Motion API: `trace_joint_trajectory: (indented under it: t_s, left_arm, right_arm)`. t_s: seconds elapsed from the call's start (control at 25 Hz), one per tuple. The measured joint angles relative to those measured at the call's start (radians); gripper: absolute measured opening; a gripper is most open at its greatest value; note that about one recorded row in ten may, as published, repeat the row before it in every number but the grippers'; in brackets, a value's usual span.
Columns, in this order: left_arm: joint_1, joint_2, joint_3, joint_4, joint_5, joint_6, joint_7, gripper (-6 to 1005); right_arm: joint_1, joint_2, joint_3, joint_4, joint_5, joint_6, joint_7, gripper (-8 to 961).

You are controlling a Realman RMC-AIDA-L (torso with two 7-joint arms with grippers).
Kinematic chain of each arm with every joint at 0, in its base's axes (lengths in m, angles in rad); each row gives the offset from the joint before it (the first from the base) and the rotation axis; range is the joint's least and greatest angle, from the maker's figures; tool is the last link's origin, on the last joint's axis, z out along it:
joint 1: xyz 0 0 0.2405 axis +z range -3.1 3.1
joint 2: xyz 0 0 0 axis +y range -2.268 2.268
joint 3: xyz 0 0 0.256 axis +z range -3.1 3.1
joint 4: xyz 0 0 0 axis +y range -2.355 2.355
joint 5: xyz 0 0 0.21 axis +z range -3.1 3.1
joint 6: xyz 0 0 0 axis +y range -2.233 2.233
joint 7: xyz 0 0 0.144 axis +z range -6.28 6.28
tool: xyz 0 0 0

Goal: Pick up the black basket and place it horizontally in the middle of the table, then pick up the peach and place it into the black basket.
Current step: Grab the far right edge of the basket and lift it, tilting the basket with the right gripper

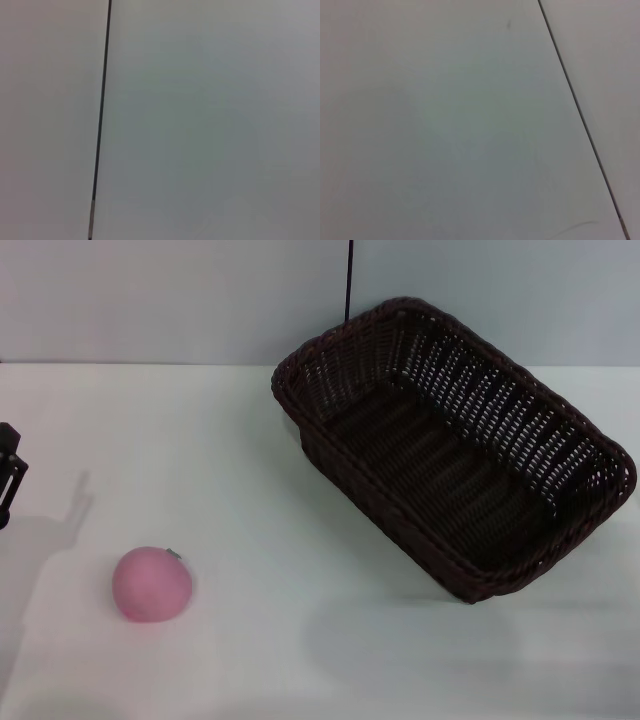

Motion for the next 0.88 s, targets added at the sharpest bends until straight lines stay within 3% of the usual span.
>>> trace_joint_trajectory:
  t_s: [0.32, 0.44, 0.56, 0.6, 0.64, 0.76, 0.88]
  left_arm:
    - [0.000, 0.000, 0.001, 0.000, 0.003, 0.001, 0.006, 809]
    - [-0.003, 0.000, 0.000, 0.000, 0.003, 0.004, 0.006, 809]
    - [-0.004, 0.001, -0.001, 0.000, 0.003, 0.007, 0.005, 809]
    - [-0.004, 0.001, -0.001, 0.000, 0.003, 0.008, 0.005, 809]
    - [-0.004, 0.002, -0.001, 0.000, 0.000, 0.009, 0.004, 809]
    - [-0.004, 0.002, -0.001, 0.000, -0.001, 0.010, 0.005, 809]
    - [-0.005, 0.003, -0.001, 0.002, -0.002, 0.013, 0.004, 808]
  right_arm:
    - [-0.009, -0.006, -0.014, -0.012, -0.005, -0.016, 0.010, 826]
    - [-0.023, -0.012, -0.045, -0.072, -0.020, -0.027, 0.088, 827]
    - [-0.061, -0.016, -0.088, -0.253, -0.064, -0.007, 0.310, 827]
    - [-0.088, -0.017, -0.095, -0.427, -0.135, 0.024, 0.512, 827]
    - [-0.088, -0.017, -0.095, -0.427, -0.135, 0.024, 0.512, 827]
    - [-0.108, -0.019, -0.088, -0.726, -0.275, 0.074, 0.843, 827]
    - [-0.093, -0.036, -0.081, -0.992, -0.452, 0.107, 1.197, 826]
